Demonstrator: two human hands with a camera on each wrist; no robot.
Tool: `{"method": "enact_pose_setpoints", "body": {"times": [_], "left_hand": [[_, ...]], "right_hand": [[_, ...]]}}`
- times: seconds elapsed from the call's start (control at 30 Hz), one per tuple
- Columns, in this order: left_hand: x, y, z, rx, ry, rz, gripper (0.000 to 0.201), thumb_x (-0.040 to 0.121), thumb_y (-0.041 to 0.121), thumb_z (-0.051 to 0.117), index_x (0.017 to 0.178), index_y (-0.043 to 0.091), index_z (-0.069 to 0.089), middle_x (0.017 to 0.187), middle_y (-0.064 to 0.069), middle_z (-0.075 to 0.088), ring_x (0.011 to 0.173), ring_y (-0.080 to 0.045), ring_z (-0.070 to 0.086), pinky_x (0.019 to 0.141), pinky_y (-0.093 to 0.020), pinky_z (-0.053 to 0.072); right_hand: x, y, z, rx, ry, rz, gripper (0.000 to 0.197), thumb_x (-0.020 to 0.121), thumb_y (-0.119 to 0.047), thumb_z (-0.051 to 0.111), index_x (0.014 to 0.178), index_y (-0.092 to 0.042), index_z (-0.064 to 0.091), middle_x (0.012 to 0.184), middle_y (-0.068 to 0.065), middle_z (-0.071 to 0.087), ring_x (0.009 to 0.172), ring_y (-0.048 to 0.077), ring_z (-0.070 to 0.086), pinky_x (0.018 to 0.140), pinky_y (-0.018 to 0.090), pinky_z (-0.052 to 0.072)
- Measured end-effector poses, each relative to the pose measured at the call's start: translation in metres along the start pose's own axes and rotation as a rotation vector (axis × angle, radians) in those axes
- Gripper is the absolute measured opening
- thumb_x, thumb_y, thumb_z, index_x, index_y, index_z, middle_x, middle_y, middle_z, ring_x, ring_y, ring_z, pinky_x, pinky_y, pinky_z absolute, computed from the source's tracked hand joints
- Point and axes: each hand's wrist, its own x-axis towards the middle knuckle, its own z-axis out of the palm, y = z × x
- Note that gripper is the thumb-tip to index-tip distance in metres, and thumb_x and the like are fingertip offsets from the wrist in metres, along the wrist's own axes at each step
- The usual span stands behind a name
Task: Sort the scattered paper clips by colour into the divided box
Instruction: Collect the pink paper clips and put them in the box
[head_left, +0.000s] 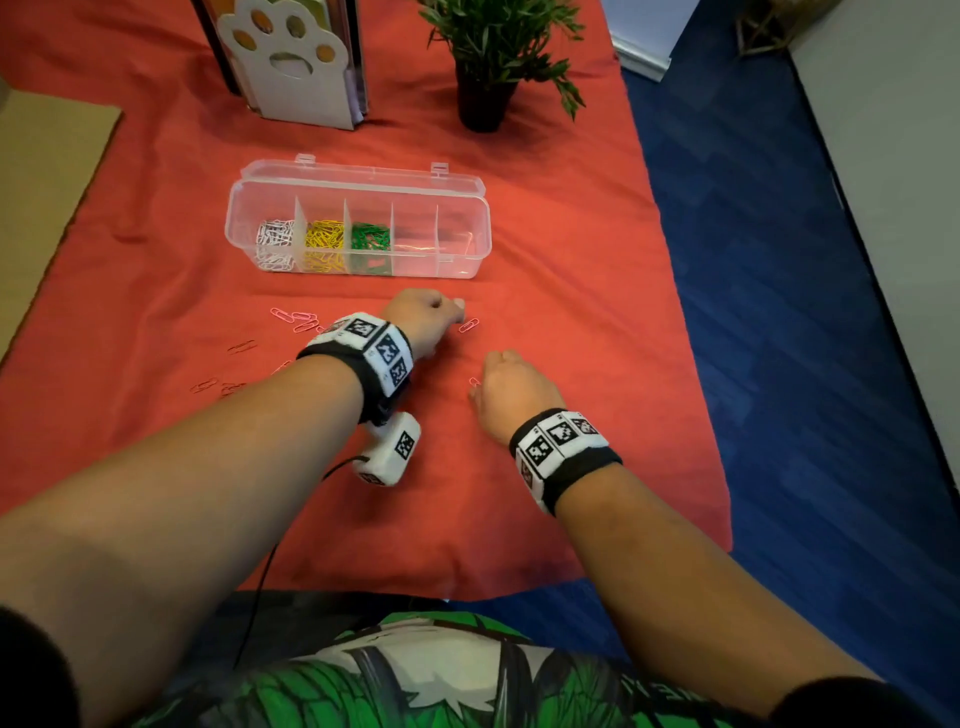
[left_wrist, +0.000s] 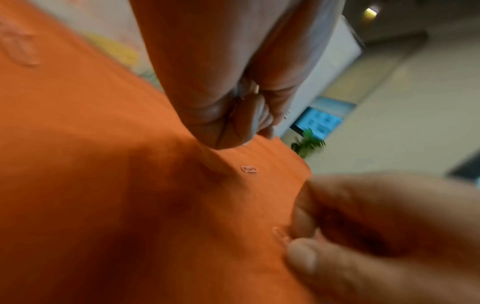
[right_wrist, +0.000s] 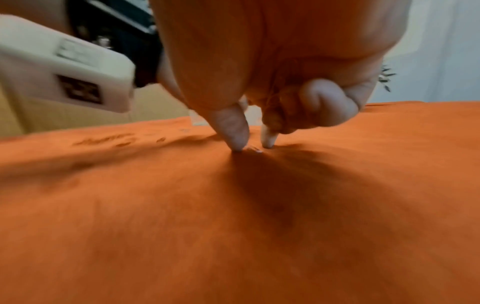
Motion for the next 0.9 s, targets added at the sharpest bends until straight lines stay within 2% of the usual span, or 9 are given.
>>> {"method": "enact_pose_setpoints", "body": {"times": [0.13, 0.3, 0.4, 0.5, 0.57, 0.67, 0.73, 0.77, 0.9], "left_hand": [[0.008, 0.007, 0.007, 0.611, 0.048, 0.303, 0.031, 0.089, 0.029, 0.054, 0.099, 0.005, 0.069, 0.099, -0.016, 0.070, 0.096, -0.031, 0.062, 0.084, -0.033, 0.047], [0.016, 0.006, 0.022, 0.910, -0.038, 0.388, 0.032, 0.089, 0.020, 0.053, 0.116, 0.004, 0.058, 0.119, -0.021, 0.059, 0.111, -0.036, 0.054, 0.094, -0.038, 0.043], [0.014, 0.000, 0.025, 0.932, -0.049, 0.389, 0.027, 0.089, 0.015, 0.051, 0.112, 0.001, 0.055, 0.117, -0.023, 0.057, 0.107, -0.038, 0.055, 0.092, -0.042, 0.044], [0.013, -0.002, 0.025, 0.914, -0.050, 0.323, 0.026, 0.091, 0.017, 0.046, 0.107, -0.001, 0.057, 0.115, -0.024, 0.059, 0.106, -0.041, 0.055, 0.090, -0.042, 0.043], [0.011, -0.001, 0.021, 0.815, -0.016, 0.261, 0.028, 0.092, 0.018, 0.043, 0.103, -0.002, 0.060, 0.110, -0.025, 0.063, 0.102, -0.040, 0.057, 0.086, -0.040, 0.043], [0.003, 0.012, 0.007, 0.341, -0.046, 0.038, 0.024, 0.089, 0.017, 0.043, 0.082, 0.001, 0.060, 0.081, -0.018, 0.062, 0.071, -0.031, 0.057, 0.064, -0.031, 0.046], [-0.002, 0.026, -0.007, -0.189, -0.103, -0.163, 0.021, 0.084, 0.012, 0.039, 0.065, 0.009, 0.048, 0.060, -0.006, 0.050, 0.044, -0.017, 0.044, 0.041, -0.017, 0.035], [-0.002, 0.031, -0.015, -0.392, -0.095, -0.204, 0.020, 0.082, 0.011, 0.038, 0.064, 0.012, 0.044, 0.055, -0.003, 0.047, 0.037, -0.012, 0.041, 0.037, -0.013, 0.031], [0.004, 0.060, -0.049, -0.595, -0.005, -0.200, 0.019, 0.084, 0.010, 0.036, 0.067, 0.013, 0.043, 0.057, -0.001, 0.044, 0.037, -0.009, 0.041, 0.038, -0.014, 0.036]], "right_hand": [[-0.007, -0.004, 0.001, -0.127, 0.026, -0.026, 0.028, 0.091, -0.007, 0.035, 0.118, -0.002, 0.044, 0.120, 0.018, 0.051, 0.107, 0.035, 0.056, 0.084, 0.042, 0.049], [-0.012, 0.002, 0.001, -0.160, -0.008, -0.015, 0.030, 0.092, -0.007, 0.032, 0.118, -0.001, 0.045, 0.120, 0.018, 0.052, 0.107, 0.035, 0.057, 0.083, 0.041, 0.049], [-0.007, 0.015, -0.006, 0.150, -0.129, 0.058, 0.024, 0.092, -0.019, 0.039, 0.107, -0.005, 0.052, 0.111, 0.017, 0.056, 0.102, 0.030, 0.056, 0.085, 0.036, 0.044], [-0.005, 0.024, -0.016, 0.835, -0.230, 0.185, 0.008, 0.070, -0.021, 0.046, 0.066, -0.015, 0.051, 0.068, 0.005, 0.049, 0.056, 0.014, 0.048, 0.052, 0.022, 0.036], [-0.007, 0.025, -0.020, 1.302, -0.241, 0.281, 0.007, 0.059, -0.016, 0.041, 0.056, -0.016, 0.047, 0.054, 0.001, 0.042, 0.034, 0.007, 0.032, 0.039, 0.013, 0.022], [-0.004, 0.025, -0.029, 1.690, -0.265, 0.271, 0.021, 0.078, -0.014, 0.035, 0.059, -0.013, 0.046, 0.057, 0.004, 0.043, 0.035, 0.007, 0.033, 0.036, 0.014, 0.020], [0.001, 0.022, -0.036, 1.822, -0.281, 0.275, 0.023, 0.082, -0.015, 0.036, 0.061, -0.013, 0.046, 0.059, 0.003, 0.045, 0.039, 0.007, 0.036, 0.035, 0.015, 0.021], [0.004, 0.020, -0.039, 1.862, -0.291, 0.295, 0.023, 0.083, -0.016, 0.036, 0.062, -0.013, 0.045, 0.060, 0.002, 0.045, 0.039, 0.007, 0.037, 0.034, 0.016, 0.022], [0.013, 0.009, -0.042, 1.798, -0.293, 0.396, 0.024, 0.090, -0.013, 0.037, 0.068, -0.012, 0.049, 0.064, 0.002, 0.044, 0.037, 0.005, 0.039, 0.033, 0.015, 0.027]]}}
